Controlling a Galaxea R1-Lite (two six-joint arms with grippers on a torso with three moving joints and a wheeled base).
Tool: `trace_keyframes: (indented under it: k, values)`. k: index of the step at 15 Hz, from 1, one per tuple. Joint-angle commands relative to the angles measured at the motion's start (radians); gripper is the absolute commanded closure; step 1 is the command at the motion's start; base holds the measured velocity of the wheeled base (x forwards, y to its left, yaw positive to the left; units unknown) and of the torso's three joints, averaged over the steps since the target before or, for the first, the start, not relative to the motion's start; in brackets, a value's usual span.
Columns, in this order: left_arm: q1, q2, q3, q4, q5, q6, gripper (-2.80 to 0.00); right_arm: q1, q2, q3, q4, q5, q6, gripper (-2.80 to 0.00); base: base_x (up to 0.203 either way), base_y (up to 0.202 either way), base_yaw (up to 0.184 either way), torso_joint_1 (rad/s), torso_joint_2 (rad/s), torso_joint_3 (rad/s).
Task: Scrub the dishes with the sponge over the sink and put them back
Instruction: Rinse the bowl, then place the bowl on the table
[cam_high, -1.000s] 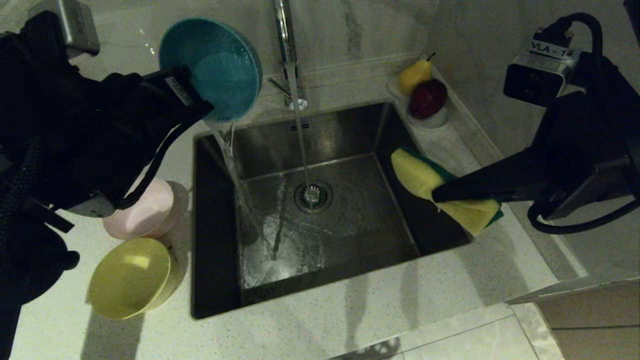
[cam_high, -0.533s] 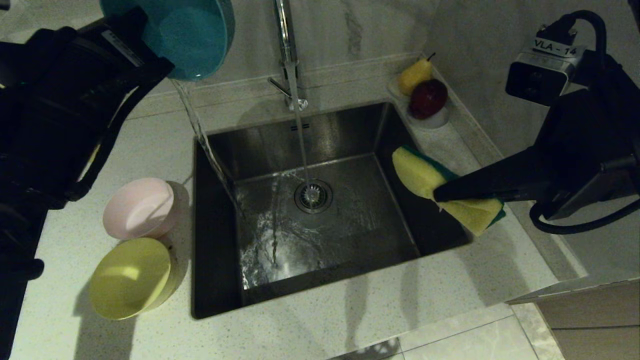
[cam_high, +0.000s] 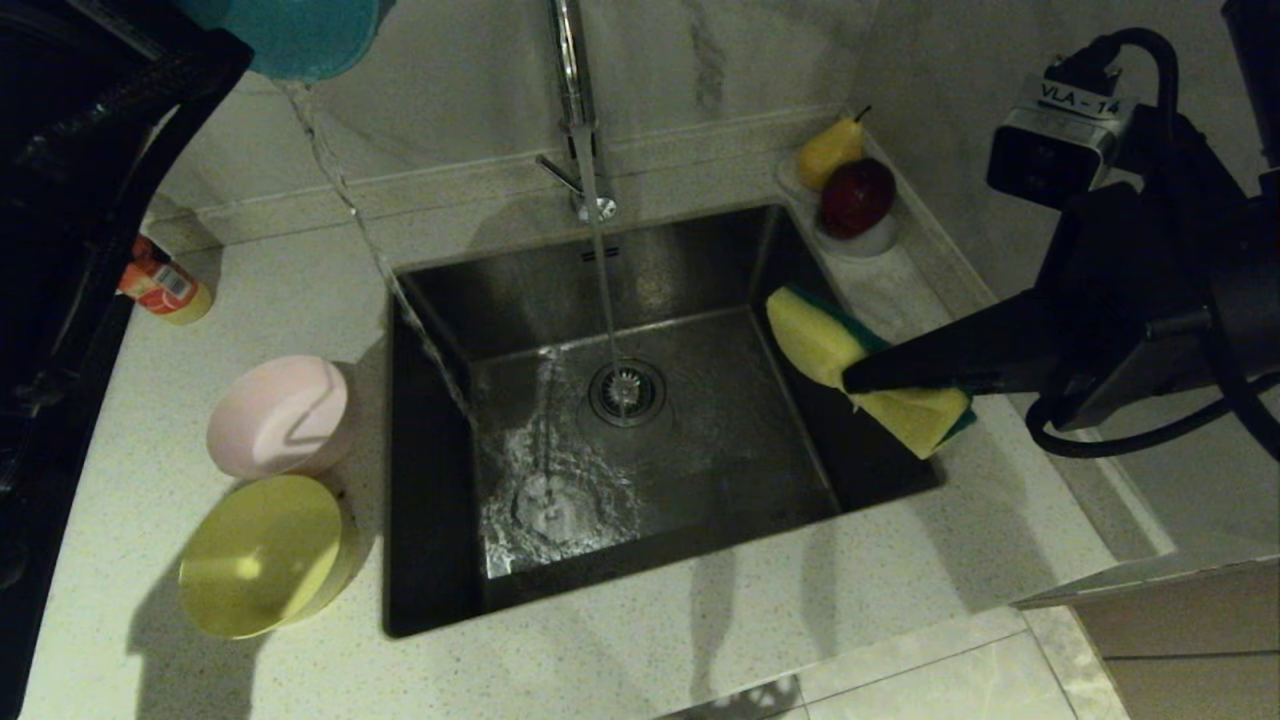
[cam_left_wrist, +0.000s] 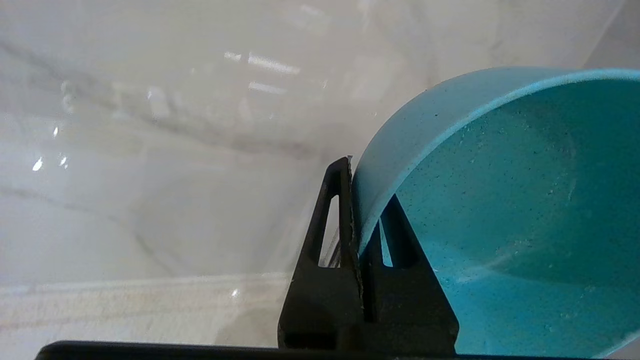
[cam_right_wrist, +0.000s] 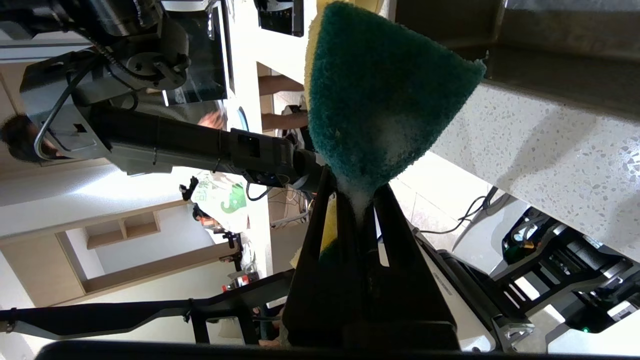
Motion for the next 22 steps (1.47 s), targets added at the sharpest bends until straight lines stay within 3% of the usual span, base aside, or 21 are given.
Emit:
trace_keyframes:
  k: [1, 6, 8, 10, 14, 19, 20, 22]
  values:
    - [0.0, -0.023, 0.004, -0.007, -0.001, 0.0, 0.0, 0.002, 0.007, 0.0, 0.003, 0.004, 0.003, 0.0, 0.0, 0.0, 0.0, 0.0, 0.0, 0.0]
    - [0.0, -0.038, 0.006, 0.011, -0.001, 0.0, 0.0, 0.002, 0.006, 0.0, 0.003, 0.004, 0.004, 0.0, 0.0, 0.0, 0.0, 0.0, 0.0, 0.0]
    - [0.009, -0.04, 0.018, 0.081, 0.005, 0.0, 0.0, 0.002, 0.003, 0.0, 0.003, 0.002, 0.004, 0.0, 0.0, 0.0, 0.0, 0.0, 0.0, 0.0]
    - [0.031, -0.053, 0.028, 0.278, 0.009, -0.016, 0.0, -0.001, 0.004, 0.0, 0.002, 0.0, 0.003, 0.0, 0.0, 0.0, 0.0, 0.0, 0.0, 0.0]
    - [0.12, -0.115, -0.003, 0.779, 0.012, -0.104, 0.0, -0.003, -0.001, 0.002, 0.004, 0.0, 0.006, 0.0, 0.0, 0.0, 0.0, 0.0, 0.0, 0.0]
    - [0.194, -0.212, -0.175, 1.348, 0.046, -0.171, 0.0, -0.041, -0.001, 0.035, 0.004, -0.001, 0.003, 0.0, 0.0, 0.0, 0.0, 0.0, 0.0, 0.0]
    - [0.225, -0.215, -0.22, 1.421, 0.094, -0.22, 0.0, -0.052, -0.009, 0.052, 0.002, -0.001, 0.002, 0.0, 0.0, 0.0, 0.0, 0.0, 0.0, 0.0]
    - [0.321, -0.204, -0.257, 1.458, 0.13, -0.291, 0.0, -0.071, -0.017, 0.066, 0.003, -0.001, 0.001, 0.0, 0.0, 0.0, 0.0, 0.0, 0.0, 0.0]
